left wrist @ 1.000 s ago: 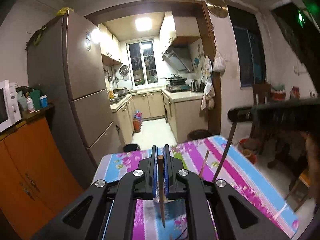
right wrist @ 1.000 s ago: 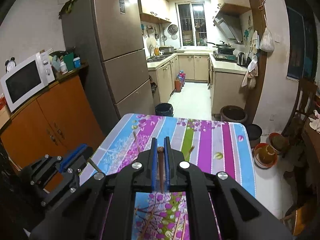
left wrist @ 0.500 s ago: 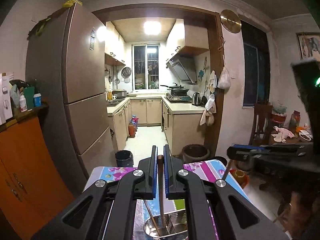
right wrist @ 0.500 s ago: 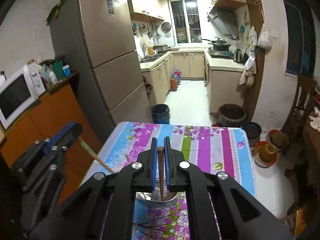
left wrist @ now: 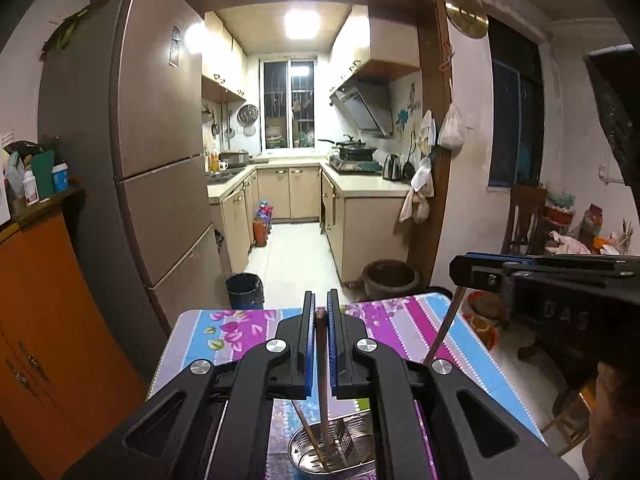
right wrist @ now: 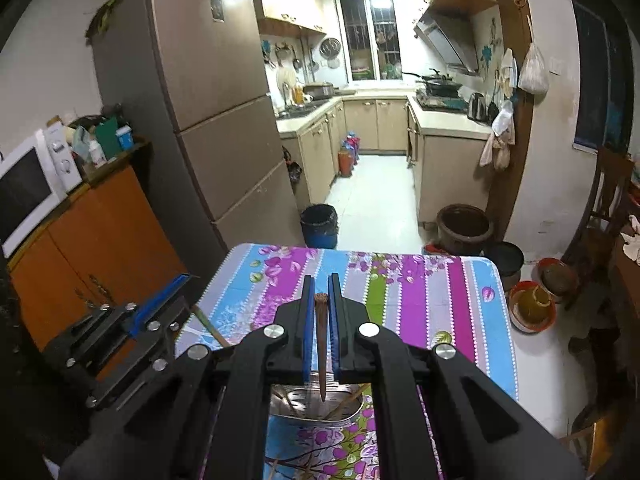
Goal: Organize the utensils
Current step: 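Lower both chopsticks into the holder and open both tools to release them, then move both open tools back over the loose chopsticks on the tablecloth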
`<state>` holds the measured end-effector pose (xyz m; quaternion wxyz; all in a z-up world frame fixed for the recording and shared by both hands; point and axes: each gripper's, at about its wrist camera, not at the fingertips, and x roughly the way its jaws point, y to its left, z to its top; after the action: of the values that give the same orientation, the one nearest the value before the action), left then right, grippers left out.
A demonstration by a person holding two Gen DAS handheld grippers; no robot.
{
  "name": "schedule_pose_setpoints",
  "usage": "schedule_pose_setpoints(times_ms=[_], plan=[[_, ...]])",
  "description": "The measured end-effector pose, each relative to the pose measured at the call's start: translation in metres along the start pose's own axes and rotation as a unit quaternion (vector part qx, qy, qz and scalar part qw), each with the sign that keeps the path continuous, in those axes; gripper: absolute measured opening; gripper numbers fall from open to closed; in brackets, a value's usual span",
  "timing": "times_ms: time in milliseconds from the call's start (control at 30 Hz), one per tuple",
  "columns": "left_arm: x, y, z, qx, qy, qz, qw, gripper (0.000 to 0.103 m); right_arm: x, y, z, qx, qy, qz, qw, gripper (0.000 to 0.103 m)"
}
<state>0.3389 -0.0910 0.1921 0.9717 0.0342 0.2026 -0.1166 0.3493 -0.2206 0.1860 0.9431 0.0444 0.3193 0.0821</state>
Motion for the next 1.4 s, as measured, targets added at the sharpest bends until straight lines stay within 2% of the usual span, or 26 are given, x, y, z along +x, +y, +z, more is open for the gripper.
schedule_pose_setpoints(times_ms=[133, 200, 500, 533, 600, 667, 867, 1133, 1300, 1400], plan=[[0.012, 0.003, -0.005, -0.002, 0.015, -0.004, 0.9999, 0.007, 0.019, -0.004, -0.003, 0.006, 0.021, -0.011, 1.000, 0.005], [0.018, 0.003, -0.006, -0.005, 0.028, -0.013, 0.9995, 0.007, 0.027, -0.008, -0.004, 0.013, 0.035, -0.003, 0.999, 0.005], [0.068, 0.016, -0.029, -0.033, 0.111, -0.020, 0.9931, 0.007, 0.067, -0.008, -0.020, 0.028, 0.088, 0.005, 0.996, 0.005], [0.071, 0.017, -0.031, -0.030, 0.111, -0.010, 0.9933, 0.007, 0.070, -0.008, -0.019, 0.028, 0.088, 0.002, 0.996, 0.006], [0.073, 0.020, -0.032, -0.031, 0.111, -0.002, 0.9933, 0.012, 0.072, -0.011, -0.018, 0.033, 0.087, -0.004, 0.996, 0.018], [0.075, 0.026, -0.030, -0.037, 0.107, 0.002, 0.9936, 0.013, 0.072, -0.014, -0.015, 0.037, 0.079, -0.011, 0.996, 0.022], [0.072, 0.041, -0.031, -0.047, 0.093, 0.020, 0.9943, 0.014, 0.073, -0.026, -0.015, 0.045, 0.076, -0.017, 0.996, 0.022], [0.067, 0.051, -0.038, -0.054, 0.094, 0.027, 0.9937, 0.014, 0.073, -0.029, -0.020, 0.050, 0.079, -0.024, 0.995, 0.022], [0.056, 0.051, -0.044, -0.041, 0.088, 0.044, 0.9943, 0.014, 0.064, -0.032, -0.029, 0.045, 0.076, -0.033, 0.996, 0.022], [0.033, 0.054, -0.051, -0.023, 0.068, 0.055, 0.9959, 0.014, 0.047, -0.035, -0.038, 0.033, 0.068, -0.025, 0.997, 0.022]])
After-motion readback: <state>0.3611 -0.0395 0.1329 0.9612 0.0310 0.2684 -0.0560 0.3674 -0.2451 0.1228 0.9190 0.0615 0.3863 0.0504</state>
